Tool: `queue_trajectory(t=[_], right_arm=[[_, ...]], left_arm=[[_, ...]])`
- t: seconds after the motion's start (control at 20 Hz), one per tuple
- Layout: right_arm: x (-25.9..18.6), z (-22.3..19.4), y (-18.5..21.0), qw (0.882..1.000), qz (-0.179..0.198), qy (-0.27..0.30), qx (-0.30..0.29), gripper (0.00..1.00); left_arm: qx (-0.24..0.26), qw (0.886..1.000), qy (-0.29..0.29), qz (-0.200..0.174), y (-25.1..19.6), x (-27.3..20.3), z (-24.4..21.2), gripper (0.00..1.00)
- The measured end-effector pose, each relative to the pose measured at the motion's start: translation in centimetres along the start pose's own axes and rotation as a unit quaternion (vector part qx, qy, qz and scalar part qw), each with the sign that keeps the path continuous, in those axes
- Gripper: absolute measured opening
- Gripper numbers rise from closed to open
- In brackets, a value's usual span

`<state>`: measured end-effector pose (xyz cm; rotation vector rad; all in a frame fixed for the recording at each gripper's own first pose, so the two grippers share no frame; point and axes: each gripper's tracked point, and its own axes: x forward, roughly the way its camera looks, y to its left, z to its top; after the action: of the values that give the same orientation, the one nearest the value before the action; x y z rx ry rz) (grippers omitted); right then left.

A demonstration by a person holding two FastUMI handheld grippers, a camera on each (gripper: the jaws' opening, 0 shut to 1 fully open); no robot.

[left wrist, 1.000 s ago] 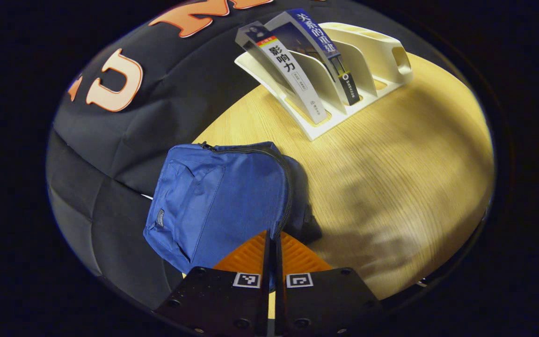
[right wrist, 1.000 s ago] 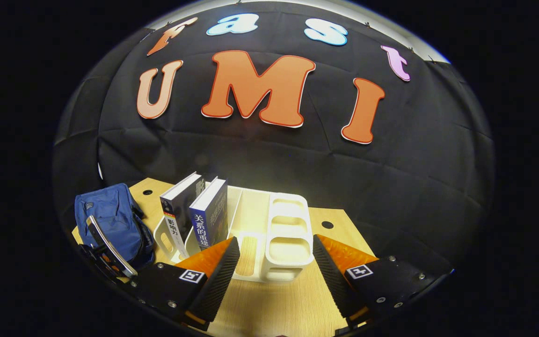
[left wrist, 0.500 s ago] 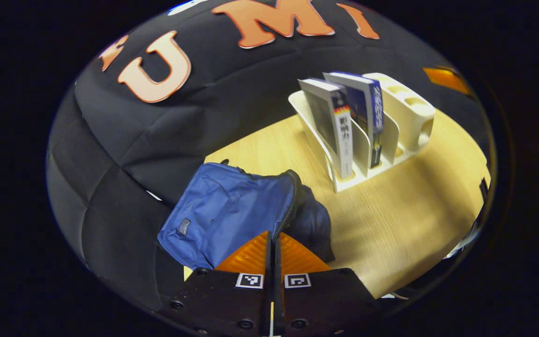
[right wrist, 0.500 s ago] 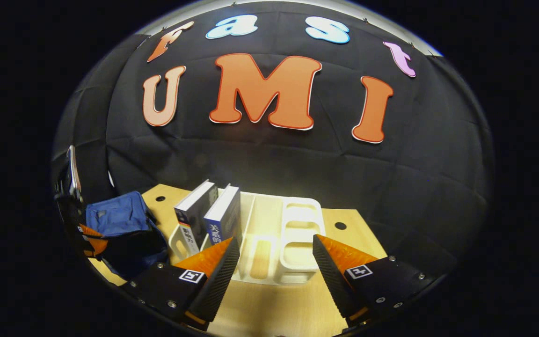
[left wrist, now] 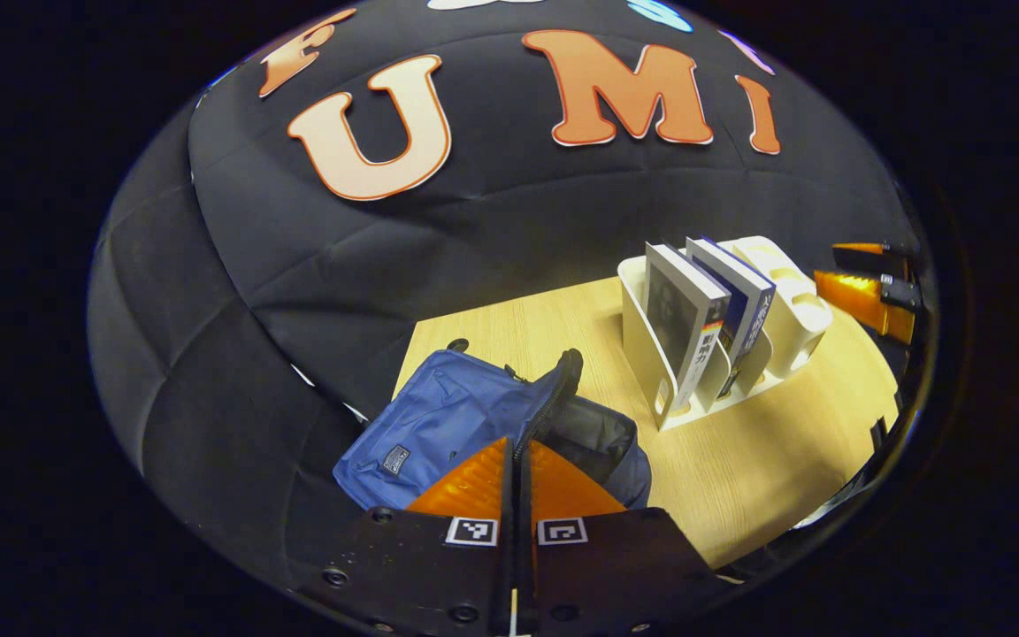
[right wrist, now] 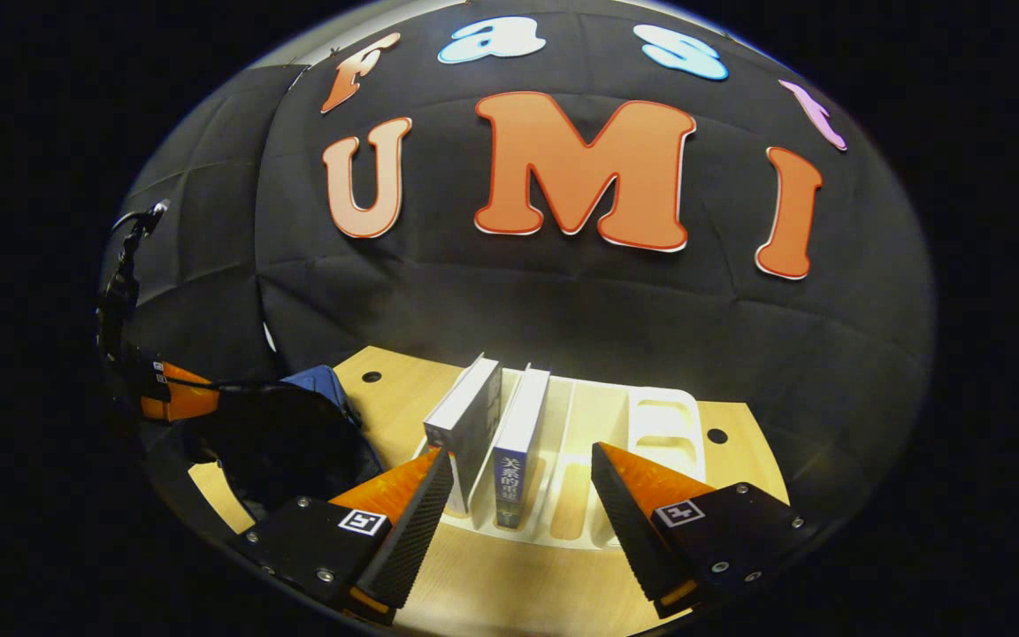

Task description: Open the schoolbag, grab two books from the bookshelf and put them into the schoolbag.

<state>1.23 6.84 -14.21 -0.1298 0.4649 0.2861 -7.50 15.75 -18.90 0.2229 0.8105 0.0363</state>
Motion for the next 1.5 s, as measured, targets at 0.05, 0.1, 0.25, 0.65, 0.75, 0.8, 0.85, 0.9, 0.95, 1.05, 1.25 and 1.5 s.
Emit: queue_trajectory(t=[0.05,0.1,0.25,0.65,0.75,0.8,0.85,0.9,0.95,1.05,1.25,1.5], right_arm=[[0.5,0.0,0.8,1.0,0.009,0.007,0.002,0.94],[0.9,0.0,1.4,1.0,0.016,0.016,0.005,0.94],[2.8,0.4,3.3,0.999,0.032,0.04,-0.001,0.94],[9.1,1.4,6.3,0.992,0.025,0.121,-0.019,0.94],[11.0,1.3,7.4,0.988,0.033,0.148,-0.001,0.94],[11.9,1.0,7.6,0.986,0.032,0.166,0.005,0.94],[12.5,0.7,7.6,0.983,0.027,0.183,0.008,0.94],[13.3,0.5,7.7,0.981,0.022,0.194,0.007,0.94],[14.1,0.4,7.5,0.979,0.017,0.205,0.0,0.94],[15.4,-0.2,7.3,0.973,0.007,0.232,-0.007,0.94],[17.2,-2.1,7.1,0.956,0.005,0.293,0.023,0.95],[18.9,-4.4,6.7,0.932,-0.008,0.361,0.033,0.93]], left_arm=[[-0.013,1.0,0.0,-0.01,0.2,0.0,0.3,0.02],[-0.027,0.999,0.001,-0.023,0.3,-0.1,0.6,0.02],[-0.082,0.995,0.0,-0.057,0.8,0.5,1.3,0.01],[-0.128,0.988,-0.009,-0.087,4.0,0.5,2.8,0.01],[-0.124,0.988,-0.01,-0.096,4.0,0.6,3.0,0.01],[-0.123,0.987,-0.009,-0.102,3.9,0.8,3.0,0.0],[-0.122,0.987,-0.008,-0.107,3.8,0.8,2.9,0.01],[-0.124,0.986,-0.009,-0.112,3.8,0.8,2.9,0.01],[-0.127,0.985,-0.011,-0.114,4.0,0.9,3.1,0.01],[-0.132,0.984,-0.012,-0.12,4.3,0.7,3.2,0.01],[-0.133,0.982,-0.019,-0.131,4.6,1.5,3.1,0.01],[-0.143,0.979,-0.02,-0.145,5.0,2.3,3.0,0.01]])
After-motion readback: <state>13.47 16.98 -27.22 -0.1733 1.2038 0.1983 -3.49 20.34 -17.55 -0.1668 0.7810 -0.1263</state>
